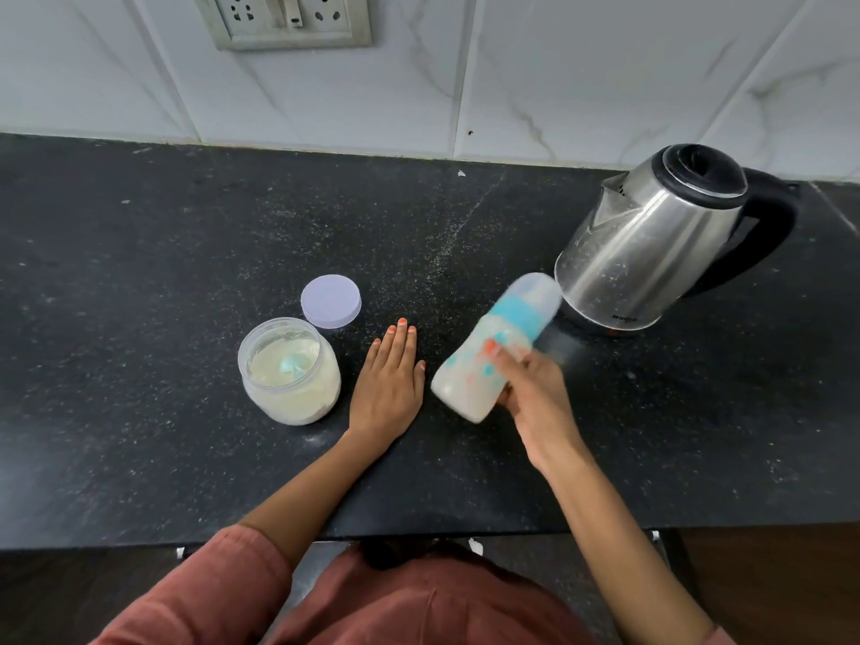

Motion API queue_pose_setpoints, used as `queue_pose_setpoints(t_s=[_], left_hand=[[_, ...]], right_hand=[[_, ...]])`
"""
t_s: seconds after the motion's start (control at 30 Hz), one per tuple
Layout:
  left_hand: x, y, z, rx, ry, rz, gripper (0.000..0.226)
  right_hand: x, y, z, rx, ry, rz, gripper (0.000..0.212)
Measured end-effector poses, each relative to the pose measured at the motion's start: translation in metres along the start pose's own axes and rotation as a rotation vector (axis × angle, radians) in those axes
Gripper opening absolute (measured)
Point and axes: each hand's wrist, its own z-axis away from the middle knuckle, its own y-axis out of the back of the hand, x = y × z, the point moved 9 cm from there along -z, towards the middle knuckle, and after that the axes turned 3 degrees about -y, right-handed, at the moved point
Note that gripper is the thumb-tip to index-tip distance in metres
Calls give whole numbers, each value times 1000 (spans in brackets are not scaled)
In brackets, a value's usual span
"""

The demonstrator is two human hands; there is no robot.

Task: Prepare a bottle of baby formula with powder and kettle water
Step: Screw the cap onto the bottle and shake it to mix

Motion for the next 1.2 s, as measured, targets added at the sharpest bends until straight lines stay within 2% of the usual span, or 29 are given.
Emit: queue_pose_setpoints(t_s=[0.07, 0.1, 0.23, 0.27, 0.33, 0.43, 0.47, 0.63, 0.7, 0.8, 0.83, 0.87, 0.93, 1.0, 1.03, 1.07, 1.2], left_hand=[[0, -2, 0, -22, -3, -4, 72], [0, -1, 0, -14, 2, -3, 71], [-1, -1, 0, -5, 10, -10, 66], [-1, -2, 0, -8, 10, -11, 66], [0, 0, 0, 4, 12, -1, 67], [0, -3, 0, -27, 1, 0, 72], [0, -3, 0, -28, 4, 2, 72], [-1, -2, 0, -4, 10, -9, 67], [0, -1, 0, -3, 9, -9, 69], [0, -2, 0, -16, 8, -6, 65], [-1, -3, 0, -23, 7, -7, 63], [-1, -2, 0, -19, 10, -5, 64], [-1, -1, 0, -4, 12, -3, 68], [0, -1, 0, -3, 10, -11, 68], [0, -1, 0, -3, 8, -13, 67], [0, -1, 0, 1, 10, -11, 67], [1, -1, 0, -17, -3, -7, 71]], right_hand=[[3, -5, 7, -66, -7, 186, 20], [0, -2, 6, -51, 5, 165, 18], [-10, 21, -10, 167, 12, -345, 12], [-10, 22, -11, 193, 20, -381, 11], [-7, 14, -8, 128, 15, -237, 11], [7, -3, 3, -37, -32, 145, 15], [6, -2, 4, -43, -35, 162, 17], [-16, 22, -10, 178, 33, -357, 14], [-18, 18, -8, 152, 46, -254, 16], [-5, -2, 4, -40, -6, 114, 25], [-3, -4, 7, -59, -13, 170, 27], [-4, -2, 6, -50, -4, 157, 25], [-11, 8, -1, 39, 17, -59, 14], [-15, 20, -8, 164, 29, -322, 16], [-14, 23, -9, 195, 38, -367, 19], [-13, 21, -8, 189, 40, -335, 18], [2, -4, 8, -23, -21, 128, 19]])
